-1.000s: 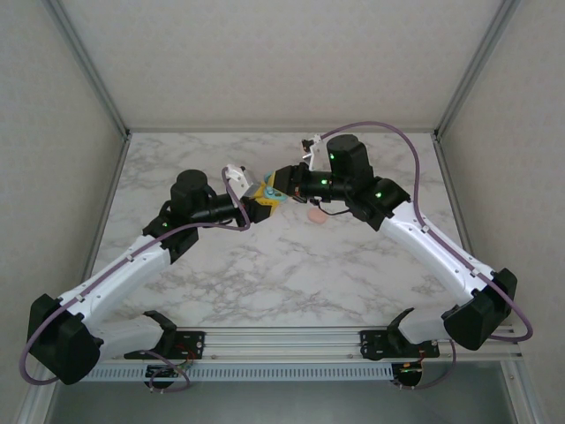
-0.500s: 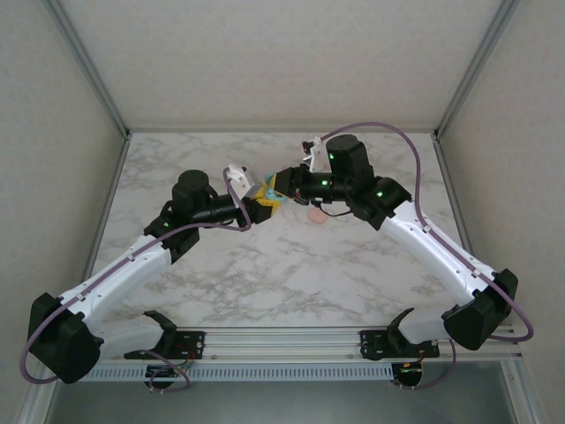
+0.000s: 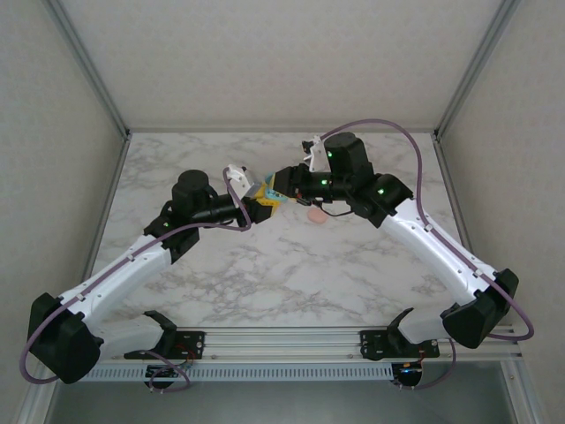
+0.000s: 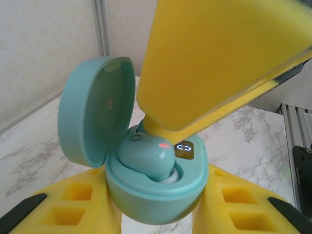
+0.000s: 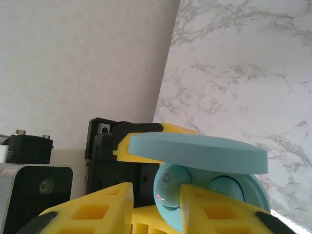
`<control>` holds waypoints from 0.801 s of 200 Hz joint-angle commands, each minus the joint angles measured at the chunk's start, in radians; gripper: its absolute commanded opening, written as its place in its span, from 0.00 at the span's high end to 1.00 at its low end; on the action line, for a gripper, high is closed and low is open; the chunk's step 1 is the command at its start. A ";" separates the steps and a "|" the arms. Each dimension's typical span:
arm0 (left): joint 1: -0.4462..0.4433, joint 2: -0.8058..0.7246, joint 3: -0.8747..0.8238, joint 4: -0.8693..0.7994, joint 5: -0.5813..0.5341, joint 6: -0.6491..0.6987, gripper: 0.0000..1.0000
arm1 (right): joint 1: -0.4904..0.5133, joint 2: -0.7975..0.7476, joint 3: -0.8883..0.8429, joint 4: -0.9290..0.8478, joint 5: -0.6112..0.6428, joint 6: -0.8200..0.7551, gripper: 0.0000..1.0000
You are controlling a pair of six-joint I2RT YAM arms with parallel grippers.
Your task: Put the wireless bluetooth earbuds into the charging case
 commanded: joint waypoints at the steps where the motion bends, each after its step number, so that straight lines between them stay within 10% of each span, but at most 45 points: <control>1: -0.006 -0.010 0.038 0.044 -0.004 0.016 0.79 | 0.006 0.011 0.041 -0.040 0.025 -0.025 0.67; 160: -0.009 -0.055 0.040 -0.028 0.021 0.050 0.79 | -0.041 -0.112 0.084 -0.151 0.278 -0.116 0.44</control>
